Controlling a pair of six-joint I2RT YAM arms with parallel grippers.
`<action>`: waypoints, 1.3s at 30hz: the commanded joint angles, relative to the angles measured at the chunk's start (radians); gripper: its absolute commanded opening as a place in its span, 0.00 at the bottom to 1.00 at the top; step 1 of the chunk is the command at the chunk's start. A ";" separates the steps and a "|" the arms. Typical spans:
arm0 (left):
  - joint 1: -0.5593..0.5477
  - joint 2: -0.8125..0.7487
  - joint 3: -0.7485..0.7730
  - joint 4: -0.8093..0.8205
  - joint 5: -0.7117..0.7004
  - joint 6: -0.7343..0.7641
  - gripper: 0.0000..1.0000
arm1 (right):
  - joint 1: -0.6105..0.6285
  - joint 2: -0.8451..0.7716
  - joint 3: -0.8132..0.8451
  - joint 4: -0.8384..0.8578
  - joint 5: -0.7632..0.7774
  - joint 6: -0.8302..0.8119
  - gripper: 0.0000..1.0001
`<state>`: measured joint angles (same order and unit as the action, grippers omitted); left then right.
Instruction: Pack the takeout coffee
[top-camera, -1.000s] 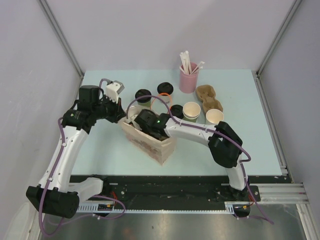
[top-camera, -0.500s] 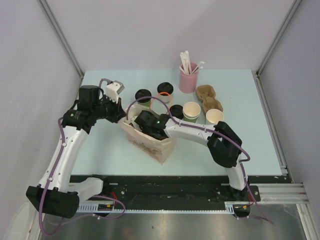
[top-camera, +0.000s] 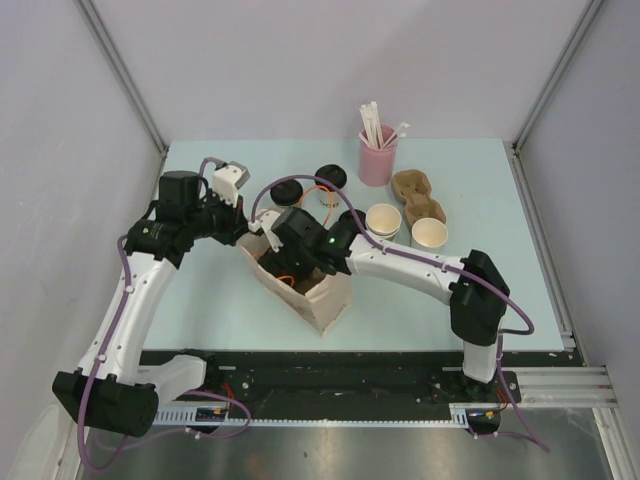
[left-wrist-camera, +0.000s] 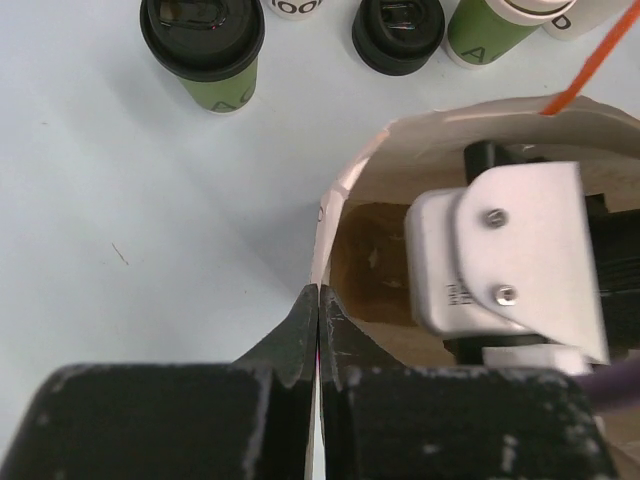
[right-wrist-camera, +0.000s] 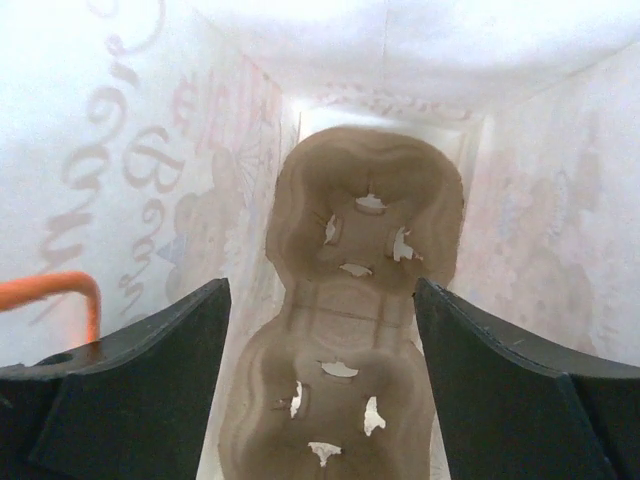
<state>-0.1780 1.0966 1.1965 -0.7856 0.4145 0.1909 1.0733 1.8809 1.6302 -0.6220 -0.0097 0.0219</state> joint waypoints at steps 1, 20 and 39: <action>-0.011 -0.015 -0.008 -0.001 -0.011 0.028 0.00 | 0.004 -0.071 0.014 0.082 0.048 -0.011 0.81; -0.018 -0.009 -0.015 -0.001 -0.040 0.045 0.01 | 0.030 -0.235 0.000 0.130 0.050 -0.063 1.00; -0.018 -0.032 0.003 -0.023 -0.074 0.059 0.00 | 0.037 -0.522 -0.027 0.269 -0.102 -0.077 1.00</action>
<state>-0.1917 1.0950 1.1923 -0.7742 0.3679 0.2214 1.1034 1.4738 1.5879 -0.4393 -0.0845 -0.0391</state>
